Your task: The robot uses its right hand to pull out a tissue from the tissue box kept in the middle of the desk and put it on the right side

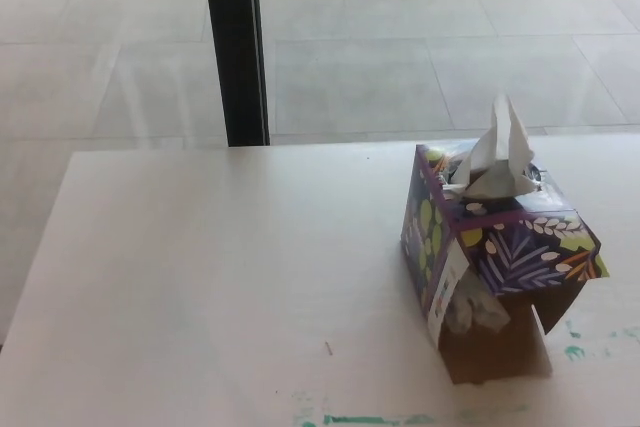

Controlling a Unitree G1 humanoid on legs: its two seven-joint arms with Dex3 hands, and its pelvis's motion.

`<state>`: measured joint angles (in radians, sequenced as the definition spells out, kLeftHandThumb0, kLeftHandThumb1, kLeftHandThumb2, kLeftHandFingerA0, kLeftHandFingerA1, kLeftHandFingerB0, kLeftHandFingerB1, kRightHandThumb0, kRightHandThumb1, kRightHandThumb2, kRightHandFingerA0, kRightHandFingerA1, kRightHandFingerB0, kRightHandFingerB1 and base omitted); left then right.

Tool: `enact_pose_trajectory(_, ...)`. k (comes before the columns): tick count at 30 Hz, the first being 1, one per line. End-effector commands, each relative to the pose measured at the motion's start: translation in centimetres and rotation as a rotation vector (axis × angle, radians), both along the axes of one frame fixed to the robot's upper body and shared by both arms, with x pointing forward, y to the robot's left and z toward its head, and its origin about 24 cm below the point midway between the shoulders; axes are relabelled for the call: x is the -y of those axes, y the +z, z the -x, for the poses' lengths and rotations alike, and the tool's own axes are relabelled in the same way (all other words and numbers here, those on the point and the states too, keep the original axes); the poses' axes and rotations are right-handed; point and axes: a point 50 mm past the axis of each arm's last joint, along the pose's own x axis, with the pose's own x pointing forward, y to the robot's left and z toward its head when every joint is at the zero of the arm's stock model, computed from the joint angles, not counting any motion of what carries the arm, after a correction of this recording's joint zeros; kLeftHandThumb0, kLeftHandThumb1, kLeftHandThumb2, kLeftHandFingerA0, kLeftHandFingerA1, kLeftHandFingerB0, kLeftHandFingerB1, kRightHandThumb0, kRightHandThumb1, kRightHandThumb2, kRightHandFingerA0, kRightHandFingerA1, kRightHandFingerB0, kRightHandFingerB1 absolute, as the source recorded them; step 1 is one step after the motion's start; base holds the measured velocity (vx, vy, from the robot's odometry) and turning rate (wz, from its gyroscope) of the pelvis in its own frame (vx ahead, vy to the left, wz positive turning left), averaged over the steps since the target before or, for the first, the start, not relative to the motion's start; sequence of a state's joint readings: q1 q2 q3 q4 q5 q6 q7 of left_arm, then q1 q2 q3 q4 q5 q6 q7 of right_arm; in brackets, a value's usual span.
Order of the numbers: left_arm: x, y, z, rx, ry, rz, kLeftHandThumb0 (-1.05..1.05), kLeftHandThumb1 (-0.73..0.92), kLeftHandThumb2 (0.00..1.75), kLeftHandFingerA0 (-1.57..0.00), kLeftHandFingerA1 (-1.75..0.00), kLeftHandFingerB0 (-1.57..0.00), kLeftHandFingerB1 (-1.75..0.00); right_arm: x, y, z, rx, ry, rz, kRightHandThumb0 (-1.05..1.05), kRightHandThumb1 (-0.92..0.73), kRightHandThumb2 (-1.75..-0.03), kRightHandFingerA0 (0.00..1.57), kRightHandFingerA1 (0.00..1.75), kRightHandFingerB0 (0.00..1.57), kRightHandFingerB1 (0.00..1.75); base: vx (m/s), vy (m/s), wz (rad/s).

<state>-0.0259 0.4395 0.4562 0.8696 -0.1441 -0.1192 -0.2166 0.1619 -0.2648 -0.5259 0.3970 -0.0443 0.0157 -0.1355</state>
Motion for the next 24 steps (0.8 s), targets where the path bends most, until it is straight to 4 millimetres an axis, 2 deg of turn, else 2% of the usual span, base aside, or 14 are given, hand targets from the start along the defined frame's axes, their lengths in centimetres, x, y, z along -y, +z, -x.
enact_pose_trajectory(1, -0.4, 0.2, 0.6, 0.045, 0.011, 0.028, -1.05, 0.91, 0.72, -0.63, -0.52, -0.45, -0.58, 1.7, 1.5, 1.0, 0.012, -0.095, 0.0, -0.71, -0.64, -0.58, 1.04, 1.1, 0.39, 0.97, 0.0, 0.0, 0.0)
enact_pose_trajectory(6, -0.8, 0.2, 1.2, 0.045, 0.028, 0.039, -1.05, 0.9, 0.72, -0.64, -0.55, -0.47, -0.59, 5.0, 10.0, -1.7, 0.307, -0.242, -0.063, -0.7, -0.65, -0.6, 1.01, 1.36, 0.29, 0.94, 0.0, 0.0, 0.0)
enact_pose_trajectory(9, -0.8, 0.2, 1.4, 0.046, 0.027, 0.043, -1.05, 0.89, 0.74, -0.64, -0.55, -0.46, -0.59, 6.0, 16.8, -4.9, 0.436, -0.209, 0.053, -0.8, -0.69, -0.61, 0.82, 1.17, 0.3, 0.88, 0.0, 0.0, 0.0)
enact_pose_trajectory(10, -0.9, 0.2, 1.5, 0.044, 0.029, 0.041, -1.05, 0.89, 0.74, -0.63, -0.55, -0.46, -0.59, 5.6, 18.7, -5.9, 0.497, -0.172, 0.057, -0.88, -0.53, -1.0, 0.94, 1.11, 0.36, 0.81, 0.0, 0.0, 0.0)
enact_pose_trajectory(12, -0.9, 0.2, 1.5, 0.043, 0.031, 0.034, -1.05, 0.89, 0.74, -0.65, -0.55, -0.46, -0.59, 5.3, 20.9, -6.9, 0.509, -0.136, 0.118, -0.9, -0.53, -1.02, 1.04, 1.15, 0.44, 0.85, 0.0, 0.0, 0.0)
enact_pose_trajectory(13, -0.8, 0.2, 1.5, 0.034, 0.021, 0.027, -1.05, 0.9, 0.74, -0.64, -0.56, -0.46, -0.6, 5.0, 22.0, -7.4, 0.564, -0.111, 0.109, -0.87, -0.64, -0.6, 0.86, 1.1, 0.38, 0.9, 0.0, 0.0, 0.0)
enact_pose_trajectory(14, -0.8, 0.2, 1.5, 0.034, 0.018, 0.02, -1.05, 0.91, 0.74, -0.65, -0.55, -0.46, -0.59, 3.6, 25.1, -8.9, 0.627, -0.068, 0.118, -0.89, -0.6, -0.62, 0.95, 1.13, 0.35, 0.89, 0.0, 0.0, 0.0)
enact_pose_trajectory(16, -0.7, 0.0, 1.7, 0.028, 0.017, 0.019, -1.05, 0.91, 0.74, -0.65, -0.55, -0.46, -0.59, 3.1, 26.2, -9.2, 0.635, -0.059, 0.125, -0.89, -0.6, -0.62, 0.95, 1.13, 0.35, 0.89, 0.0, 0.0, 0.0)
enact_pose_trajectory(17, -0.8, -0.1, 1.8, 0.019, 0.031, 0.034, -1.05, 0.9, 0.74, -0.66, -0.55, -0.46, -0.58, 1.1, 29.9, -11.3, 0.679, -0.032, 0.161, -0.69, -0.66, -0.6, 0.66, 0.99, 0.35, 0.69, 0.0, 0.0, 0.0)
enact_pose_trajectory(18, -0.8, -0.1, 1.8, 0.018, 0.032, 0.036, -1.05, 0.9, 0.74, -0.66, -0.55, -0.46, -0.58, 0.8, 30.4, -11.4, 0.683, -0.032, 0.165, -0.69, -0.66, -0.6, 0.66, 0.99, 0.35, 0.69, 0.0, 0.0, 0.0)
enact_pose_trajectory(19, -0.8, -0.2, 1.9, 0.018, 0.035, 0.037, -1.05, 0.91, 0.74, -0.65, -0.55, -0.45, -0.58, 0.5, 31.0, -12.1, 0.689, -0.004, 0.161, -0.53, -0.56, -0.92, 0.53, 0.75, 0.27, 0.55, 0.0, 0.0, 0.0)
enact_pose_trajectory(21, -0.8, -0.3, 2.0, 0.019, 0.039, 0.038, -1.05, 0.91, 0.74, -0.65, -0.55, -0.45, -0.58, 0.1, 32.0, -13.0, 0.696, 0.036, 0.158, -0.53, -0.56, -0.92, 0.53, 0.75, 0.27, 0.55, 0.0, 0.0, 0.0)
enact_pose_trajectory(22, -0.9, -0.3, 2.0, 0.006, 0.056, 0.043, -1.05, 0.9, 0.74, -0.66, -0.56, -0.45, -0.6, -0.7, 32.7, -14.1, 0.678, 0.103, 0.2, -0.42, -0.74, -0.61, 0.5, 0.63, 0.28, 0.39, 0.0, 0.0, 0.0)
enact_pose_trajectory(24, -0.9, -0.6, 2.1, -0.017, 0.077, 0.049, -1.05, 0.9, 0.75, -0.64, -0.59, -0.43, -0.64, -2.0, 33.2, -15.2, 0.69, 0.194, 0.232, -0.51, -0.58, -0.86, 0.48, 0.67, 0.22, 0.49, 0.0, 0.0, 0.0)
